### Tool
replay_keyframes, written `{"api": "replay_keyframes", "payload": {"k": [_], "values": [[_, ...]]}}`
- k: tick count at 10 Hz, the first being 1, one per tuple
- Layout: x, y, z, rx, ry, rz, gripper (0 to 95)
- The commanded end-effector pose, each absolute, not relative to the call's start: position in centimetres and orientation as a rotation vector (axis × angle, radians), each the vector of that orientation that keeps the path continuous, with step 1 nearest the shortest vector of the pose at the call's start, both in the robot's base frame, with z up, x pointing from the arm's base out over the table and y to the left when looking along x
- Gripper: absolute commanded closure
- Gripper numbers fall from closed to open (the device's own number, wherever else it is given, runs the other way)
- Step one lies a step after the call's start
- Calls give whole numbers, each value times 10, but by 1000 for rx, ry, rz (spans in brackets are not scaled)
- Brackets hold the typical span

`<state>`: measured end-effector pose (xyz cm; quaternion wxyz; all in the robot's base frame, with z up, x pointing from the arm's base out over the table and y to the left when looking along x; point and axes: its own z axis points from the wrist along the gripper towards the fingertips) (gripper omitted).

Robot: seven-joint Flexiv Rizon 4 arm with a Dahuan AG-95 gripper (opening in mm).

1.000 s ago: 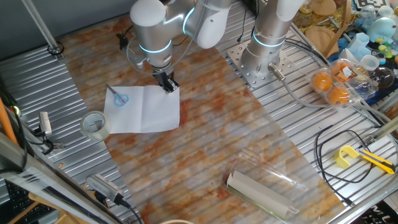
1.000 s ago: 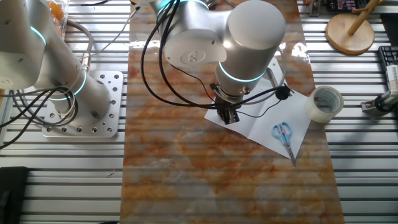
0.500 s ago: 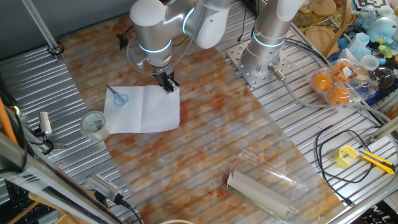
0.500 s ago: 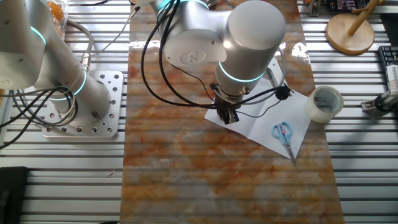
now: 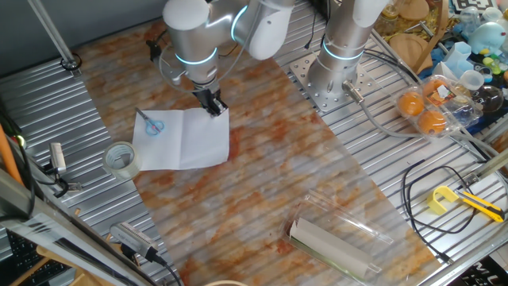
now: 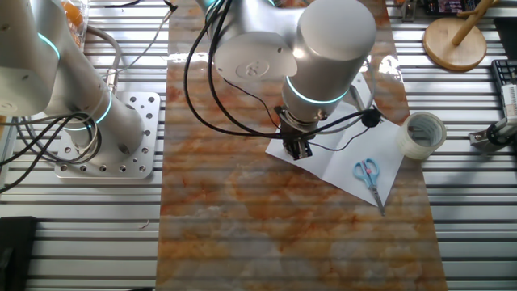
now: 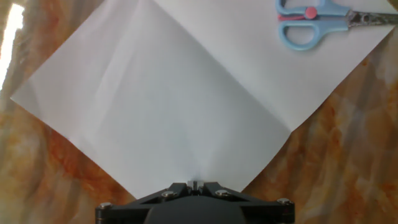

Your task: Unfold a piece of paper

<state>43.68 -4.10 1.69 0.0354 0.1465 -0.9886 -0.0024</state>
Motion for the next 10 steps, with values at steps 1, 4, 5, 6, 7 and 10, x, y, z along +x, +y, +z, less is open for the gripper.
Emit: {"api": "replay_keyframes", "payload": {"k": [1, 4, 5, 6, 7, 10], "values": [[447, -42, 20, 449, -3033, -12, 950], [464, -42, 23, 447, -3034, -8, 950], [470, -42, 23, 446, -3038, 1, 950], [473, -42, 22, 450, -3038, 14, 950], [477, -42, 21, 460, -3042, 31, 950], [481, -47, 19, 487, -3046, 53, 950]]}}
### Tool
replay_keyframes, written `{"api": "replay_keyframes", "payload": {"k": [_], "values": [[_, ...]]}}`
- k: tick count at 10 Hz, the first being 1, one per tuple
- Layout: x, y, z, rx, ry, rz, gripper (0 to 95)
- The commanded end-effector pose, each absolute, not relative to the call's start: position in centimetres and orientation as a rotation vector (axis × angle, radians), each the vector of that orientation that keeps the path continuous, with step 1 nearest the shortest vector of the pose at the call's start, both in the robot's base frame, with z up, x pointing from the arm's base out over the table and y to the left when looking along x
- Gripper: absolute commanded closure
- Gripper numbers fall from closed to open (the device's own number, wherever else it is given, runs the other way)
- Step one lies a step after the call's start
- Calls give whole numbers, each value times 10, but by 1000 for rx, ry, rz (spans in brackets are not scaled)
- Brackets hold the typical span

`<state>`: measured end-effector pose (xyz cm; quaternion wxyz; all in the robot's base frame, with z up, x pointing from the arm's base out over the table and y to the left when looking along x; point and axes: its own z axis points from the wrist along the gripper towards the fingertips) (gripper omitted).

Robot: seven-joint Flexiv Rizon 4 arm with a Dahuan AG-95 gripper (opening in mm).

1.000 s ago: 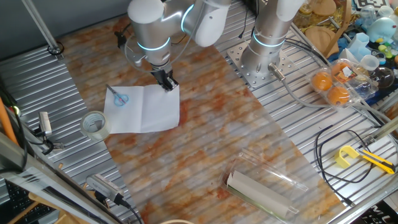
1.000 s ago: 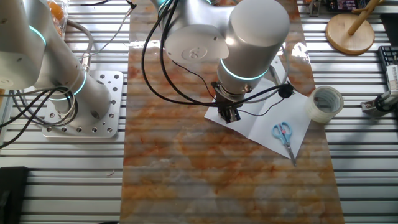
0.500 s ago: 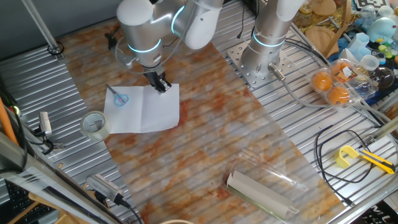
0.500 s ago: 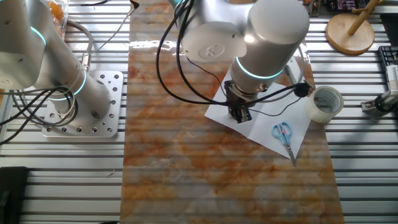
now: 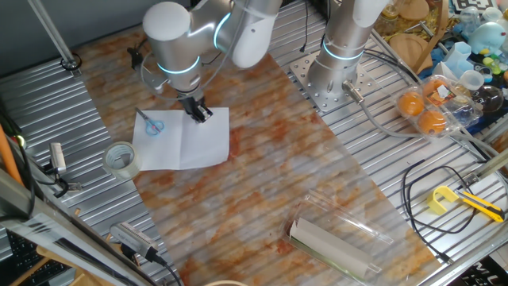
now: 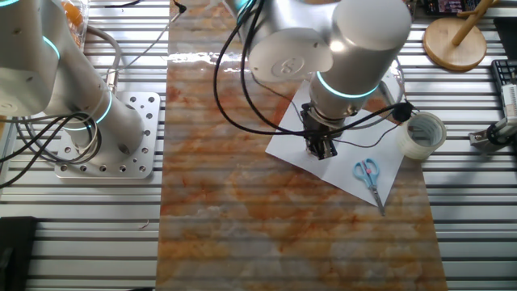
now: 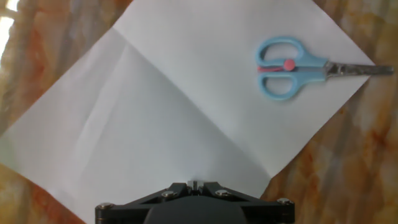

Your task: Unfold a piece of paper

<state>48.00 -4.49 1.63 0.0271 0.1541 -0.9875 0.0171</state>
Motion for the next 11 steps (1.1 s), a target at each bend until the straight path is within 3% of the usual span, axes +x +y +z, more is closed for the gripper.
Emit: {"api": "replay_keyframes", "payload": {"k": [1, 11], "values": [[483, -51, 21, 497, -3043, 63, 950], [486, -64, 9, 541, -3042, 64, 950]]}}
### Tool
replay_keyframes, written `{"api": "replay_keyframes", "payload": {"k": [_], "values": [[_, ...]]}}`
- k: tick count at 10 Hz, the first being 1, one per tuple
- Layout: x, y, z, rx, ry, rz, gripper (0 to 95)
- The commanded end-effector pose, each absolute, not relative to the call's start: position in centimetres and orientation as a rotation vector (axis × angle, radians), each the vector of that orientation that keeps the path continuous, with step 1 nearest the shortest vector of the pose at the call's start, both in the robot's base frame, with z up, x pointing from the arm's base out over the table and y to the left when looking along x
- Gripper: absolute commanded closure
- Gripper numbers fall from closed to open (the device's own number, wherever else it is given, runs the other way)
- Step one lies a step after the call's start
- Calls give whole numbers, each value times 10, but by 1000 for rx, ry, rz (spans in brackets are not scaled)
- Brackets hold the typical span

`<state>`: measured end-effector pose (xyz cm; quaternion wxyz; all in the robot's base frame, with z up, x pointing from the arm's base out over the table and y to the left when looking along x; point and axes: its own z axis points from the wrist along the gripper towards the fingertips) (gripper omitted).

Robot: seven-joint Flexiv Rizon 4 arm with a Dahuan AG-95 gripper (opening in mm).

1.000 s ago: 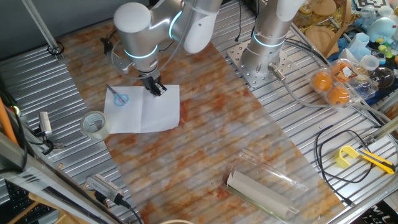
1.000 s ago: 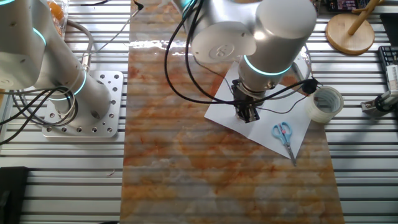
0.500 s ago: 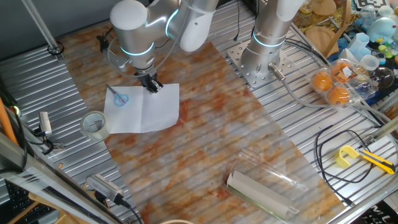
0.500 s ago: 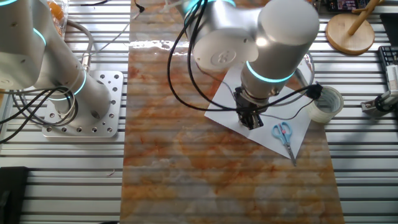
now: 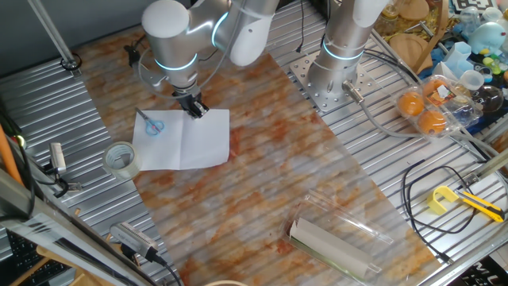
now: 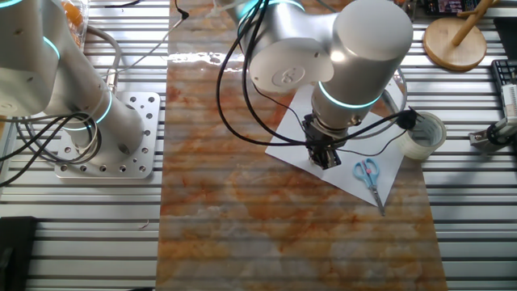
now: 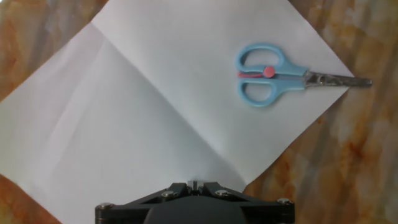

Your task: Unfold a piece of paper

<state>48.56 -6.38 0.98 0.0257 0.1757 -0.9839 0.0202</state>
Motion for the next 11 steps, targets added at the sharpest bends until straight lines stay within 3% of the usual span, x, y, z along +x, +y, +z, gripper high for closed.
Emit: {"api": "replay_keyframes", "payload": {"k": [1, 11], "values": [[486, -64, 8, 542, -3041, 64, 950], [487, -63, 15, 503, -3046, -12, 950]]}}
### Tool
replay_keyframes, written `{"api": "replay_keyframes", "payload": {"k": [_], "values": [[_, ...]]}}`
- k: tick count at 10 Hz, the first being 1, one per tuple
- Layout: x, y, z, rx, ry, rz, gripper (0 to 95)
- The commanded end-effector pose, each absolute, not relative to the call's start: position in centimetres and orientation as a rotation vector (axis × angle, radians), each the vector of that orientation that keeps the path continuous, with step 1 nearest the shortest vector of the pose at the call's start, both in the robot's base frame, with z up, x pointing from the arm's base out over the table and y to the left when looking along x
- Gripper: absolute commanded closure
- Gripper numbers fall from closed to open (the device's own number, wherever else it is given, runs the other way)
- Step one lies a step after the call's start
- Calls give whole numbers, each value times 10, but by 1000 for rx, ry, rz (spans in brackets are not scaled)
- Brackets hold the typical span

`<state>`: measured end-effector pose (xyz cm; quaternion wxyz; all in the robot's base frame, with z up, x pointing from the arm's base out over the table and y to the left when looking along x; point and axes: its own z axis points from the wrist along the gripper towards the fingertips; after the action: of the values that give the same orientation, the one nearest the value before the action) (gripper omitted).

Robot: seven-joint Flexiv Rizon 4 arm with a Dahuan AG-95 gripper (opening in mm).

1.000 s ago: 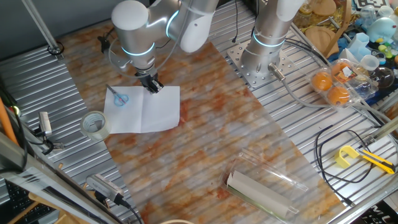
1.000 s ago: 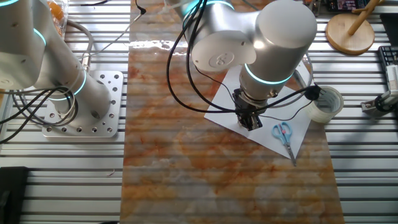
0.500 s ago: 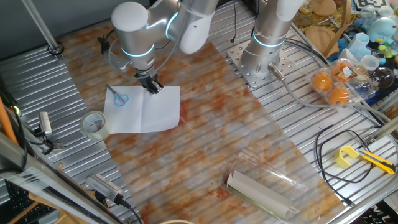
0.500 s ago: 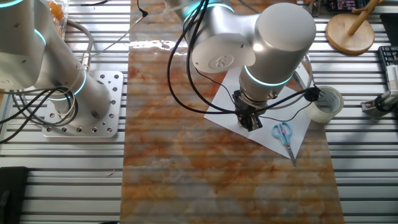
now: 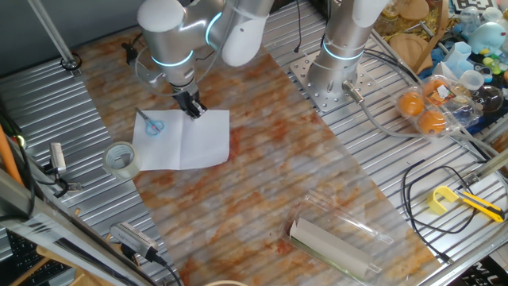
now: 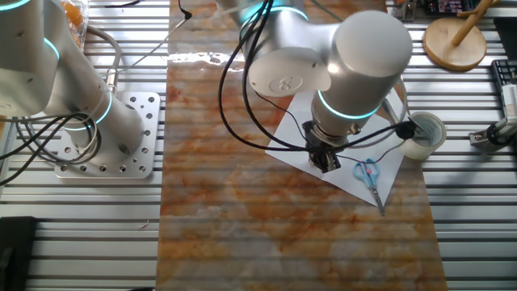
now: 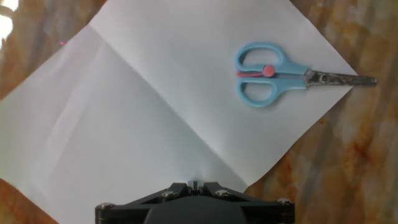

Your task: Unfold a piece of paper

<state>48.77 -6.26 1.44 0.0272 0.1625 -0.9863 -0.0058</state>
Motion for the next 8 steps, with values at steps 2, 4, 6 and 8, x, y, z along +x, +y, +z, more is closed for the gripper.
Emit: {"api": "replay_keyframes", "payload": {"k": [2, 4, 6, 8], "values": [[488, -61, 20, 508, -3042, -13, 950], [486, -57, 19, 505, -3044, -16, 950], [485, -48, 19, 480, -3049, -14, 950], [482, -29, 22, 428, -3053, -8, 950]]}}
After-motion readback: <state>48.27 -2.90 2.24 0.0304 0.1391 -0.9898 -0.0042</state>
